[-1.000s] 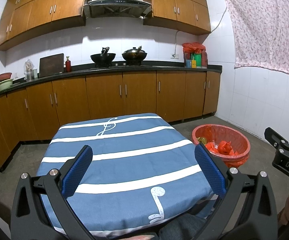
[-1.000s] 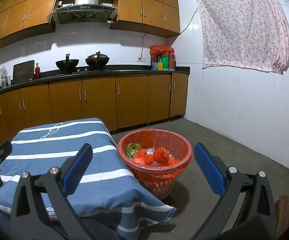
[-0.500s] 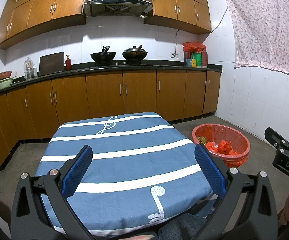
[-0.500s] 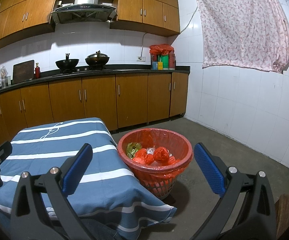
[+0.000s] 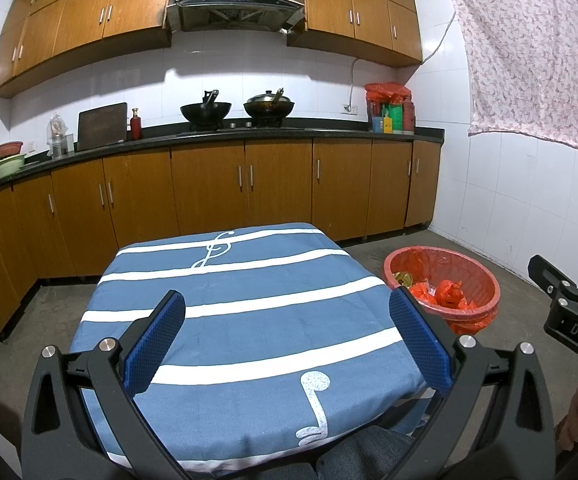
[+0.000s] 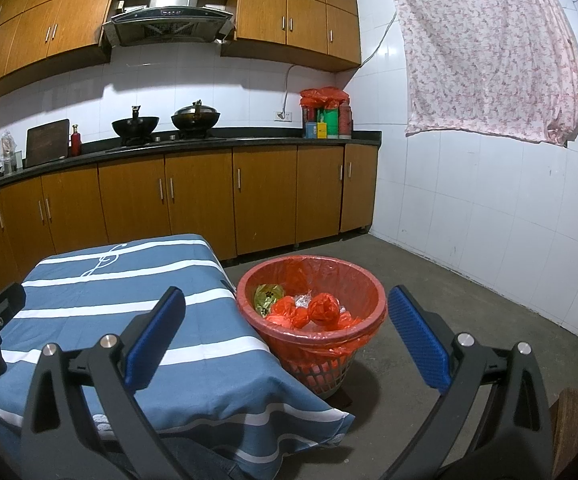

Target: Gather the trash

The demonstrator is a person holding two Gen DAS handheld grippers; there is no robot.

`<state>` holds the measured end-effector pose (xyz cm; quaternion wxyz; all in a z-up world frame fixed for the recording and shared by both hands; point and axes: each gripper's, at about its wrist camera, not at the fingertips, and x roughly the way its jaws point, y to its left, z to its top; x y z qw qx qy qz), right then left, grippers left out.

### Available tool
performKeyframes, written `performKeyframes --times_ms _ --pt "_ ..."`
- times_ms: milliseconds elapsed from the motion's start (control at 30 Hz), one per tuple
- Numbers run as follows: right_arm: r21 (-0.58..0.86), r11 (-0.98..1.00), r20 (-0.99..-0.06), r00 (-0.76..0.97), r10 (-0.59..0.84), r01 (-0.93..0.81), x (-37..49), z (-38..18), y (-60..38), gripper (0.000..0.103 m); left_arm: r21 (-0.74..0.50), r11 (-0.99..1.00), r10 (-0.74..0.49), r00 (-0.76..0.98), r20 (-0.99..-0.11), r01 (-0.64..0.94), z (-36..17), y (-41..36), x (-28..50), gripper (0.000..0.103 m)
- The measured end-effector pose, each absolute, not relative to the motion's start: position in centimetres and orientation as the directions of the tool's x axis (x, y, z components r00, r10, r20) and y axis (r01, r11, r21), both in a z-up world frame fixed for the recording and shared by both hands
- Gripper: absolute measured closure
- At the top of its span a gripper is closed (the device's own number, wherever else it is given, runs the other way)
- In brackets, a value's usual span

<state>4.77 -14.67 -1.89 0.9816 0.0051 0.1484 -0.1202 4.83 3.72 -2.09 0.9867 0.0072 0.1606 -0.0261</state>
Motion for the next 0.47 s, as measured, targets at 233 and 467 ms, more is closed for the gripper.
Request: performKeyframes --times_ms 233,467 --pt "-0.026 0.971 -0.293 0.927 -0.234 0.237 4.86 -1.68 -14.86 0.004 0.005 0.999 -0.049 0.945 -0.322 0.054 -2.46 3.82 4.70 0.002" --pt "-0.025 0.971 -0.294 0.927 -0.234 0.237 4.87 -1.61 -14.92 0.004 -0.002 0.999 -0.052 0.942 -0.330 0.054 -2.58 4.02 4.67 0.002"
